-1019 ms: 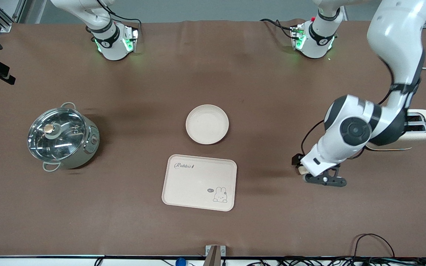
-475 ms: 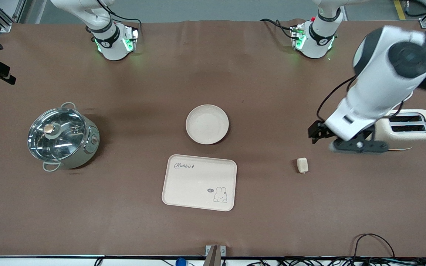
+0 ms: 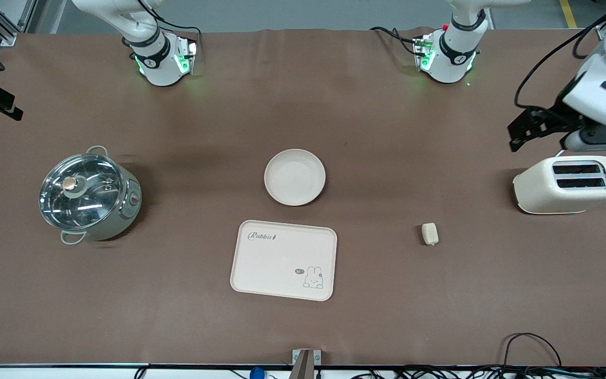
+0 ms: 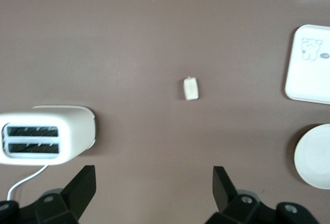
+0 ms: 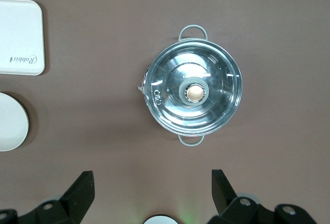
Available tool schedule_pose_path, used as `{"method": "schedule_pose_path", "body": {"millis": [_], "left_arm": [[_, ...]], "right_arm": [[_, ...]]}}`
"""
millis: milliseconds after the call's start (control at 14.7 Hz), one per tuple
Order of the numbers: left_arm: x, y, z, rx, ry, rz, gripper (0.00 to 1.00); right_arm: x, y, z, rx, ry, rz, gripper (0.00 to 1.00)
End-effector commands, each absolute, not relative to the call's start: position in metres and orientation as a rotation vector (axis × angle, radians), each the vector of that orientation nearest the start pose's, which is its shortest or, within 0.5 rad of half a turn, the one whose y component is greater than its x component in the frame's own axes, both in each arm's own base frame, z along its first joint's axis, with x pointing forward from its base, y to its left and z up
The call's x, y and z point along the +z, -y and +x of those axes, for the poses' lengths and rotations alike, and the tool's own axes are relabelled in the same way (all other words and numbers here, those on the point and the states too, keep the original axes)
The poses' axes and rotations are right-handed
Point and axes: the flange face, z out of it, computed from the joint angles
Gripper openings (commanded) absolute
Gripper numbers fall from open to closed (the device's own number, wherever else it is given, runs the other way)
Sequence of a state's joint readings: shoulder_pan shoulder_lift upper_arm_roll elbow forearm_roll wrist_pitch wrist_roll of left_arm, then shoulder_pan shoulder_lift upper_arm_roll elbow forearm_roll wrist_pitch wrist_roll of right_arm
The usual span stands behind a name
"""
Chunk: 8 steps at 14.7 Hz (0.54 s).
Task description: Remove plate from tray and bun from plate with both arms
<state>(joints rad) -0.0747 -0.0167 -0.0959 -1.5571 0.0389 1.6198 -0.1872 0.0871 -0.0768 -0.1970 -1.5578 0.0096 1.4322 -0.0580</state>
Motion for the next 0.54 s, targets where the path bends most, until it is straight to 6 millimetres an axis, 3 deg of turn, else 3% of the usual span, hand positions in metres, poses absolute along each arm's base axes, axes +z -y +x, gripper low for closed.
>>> {"method": "schedule_pose_path", "body": {"millis": [0,136,475], "left_arm": [[0.634,0.092,0.515,-0.148,0.015,-3.122,1.00],[0.624,0.099,0.501,-0.186,-0.013,-3.123,1.00],[0.636,0.100,0.517,-0.159,-0.020,-3.108,1.00]], "right_arm": [[0.661,0.058,0.508,0.072,-0.099,-3.099,1.00],[0.661,0.057,0.508,0.072,-0.097,-3.100,1.00],[0.661,0.060,0.508,0.072,-0.100,-3.102,1.00]]}}
